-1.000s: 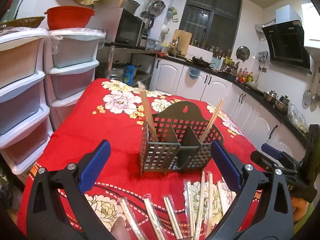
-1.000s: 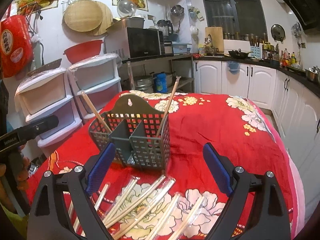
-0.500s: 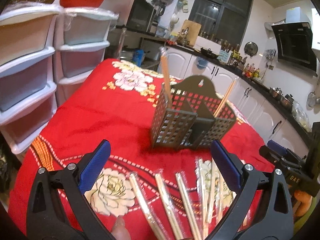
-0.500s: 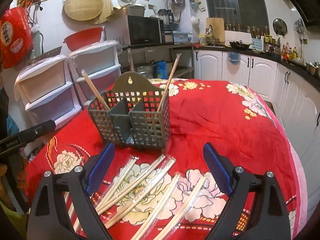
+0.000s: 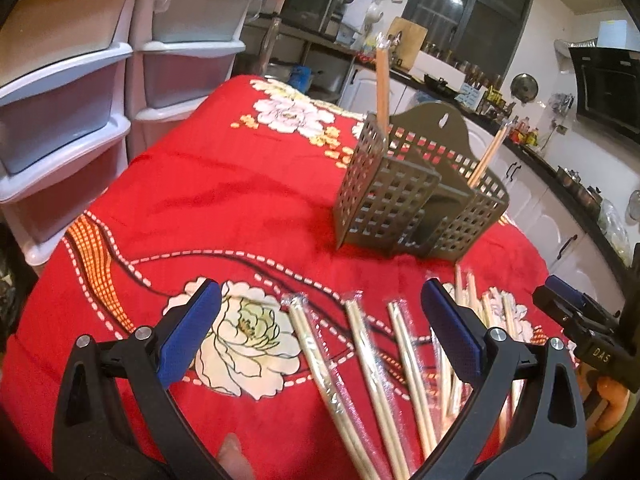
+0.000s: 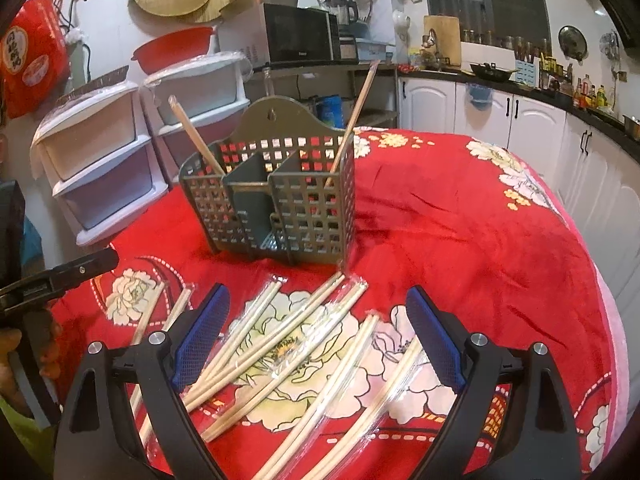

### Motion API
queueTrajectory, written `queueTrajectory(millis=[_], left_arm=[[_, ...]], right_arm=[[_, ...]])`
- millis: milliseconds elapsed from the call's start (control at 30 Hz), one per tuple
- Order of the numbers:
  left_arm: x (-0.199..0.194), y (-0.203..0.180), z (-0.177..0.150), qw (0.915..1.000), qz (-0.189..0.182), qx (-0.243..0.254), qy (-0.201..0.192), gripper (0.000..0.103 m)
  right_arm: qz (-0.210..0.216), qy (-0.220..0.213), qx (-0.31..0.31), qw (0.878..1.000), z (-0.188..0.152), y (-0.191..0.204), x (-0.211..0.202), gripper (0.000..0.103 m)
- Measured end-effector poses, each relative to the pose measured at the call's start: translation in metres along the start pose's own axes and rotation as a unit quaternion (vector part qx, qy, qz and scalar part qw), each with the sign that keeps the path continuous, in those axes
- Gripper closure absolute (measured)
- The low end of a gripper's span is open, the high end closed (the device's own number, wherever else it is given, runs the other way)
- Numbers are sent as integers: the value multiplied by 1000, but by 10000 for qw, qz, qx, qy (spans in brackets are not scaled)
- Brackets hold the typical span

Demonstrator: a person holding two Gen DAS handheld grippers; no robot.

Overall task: Organize utensils
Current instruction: 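Move both tools back over the remaining wrapped chopsticks, then close the left tool on a wrapped chopstick pair while the right tool grasps another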

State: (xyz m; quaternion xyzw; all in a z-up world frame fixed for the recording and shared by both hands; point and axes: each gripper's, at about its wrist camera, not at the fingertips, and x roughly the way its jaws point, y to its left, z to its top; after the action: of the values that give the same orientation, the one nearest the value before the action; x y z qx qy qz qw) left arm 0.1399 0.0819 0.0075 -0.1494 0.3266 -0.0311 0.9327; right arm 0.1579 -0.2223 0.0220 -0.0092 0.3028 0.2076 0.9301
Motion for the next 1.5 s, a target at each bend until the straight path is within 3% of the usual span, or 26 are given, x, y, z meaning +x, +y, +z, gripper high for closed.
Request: queueTrajectory(millis=[233, 400, 567, 733, 867, 933, 1133, 1333, 1500], left_arm=[[14, 5, -12, 9996, 19, -22, 284, 13], [24, 7, -20, 9986, -10, -76, 528, 31], [37, 12, -26, 9961, -161, -185, 847, 52], [43, 13, -29, 9953, -131, -193, 938, 59], [48, 14, -27, 9954, -41, -173, 945, 72], [49, 15, -26, 9954, -8, -179, 944, 75], [54, 14, -23, 9953, 76, -110, 955, 78], [61, 13, -19, 9952, 96, -110, 970, 78], [64, 15, -16, 9949, 149, -165, 983, 88]], right_arm=[[-139, 191, -48, 9997, -4, -3, 17, 17], [-277, 493, -49, 9984, -5, -10, 39, 34], [-325, 688, 67, 9971, -4, -19, 57, 44], [-340, 960, 196, 9946, -1, -29, 78, 53], [-252, 1174, 407, 9919, 3, -38, 96, 61], [-244, 1302, 435, 9902, 4, -40, 105, 66], [-326, 1412, 291, 9890, 5, -35, 118, 68], [-272, 1370, 394, 9894, 6, -39, 119, 80], [-23, 1263, 729, 9893, 8, -49, 117, 87]])
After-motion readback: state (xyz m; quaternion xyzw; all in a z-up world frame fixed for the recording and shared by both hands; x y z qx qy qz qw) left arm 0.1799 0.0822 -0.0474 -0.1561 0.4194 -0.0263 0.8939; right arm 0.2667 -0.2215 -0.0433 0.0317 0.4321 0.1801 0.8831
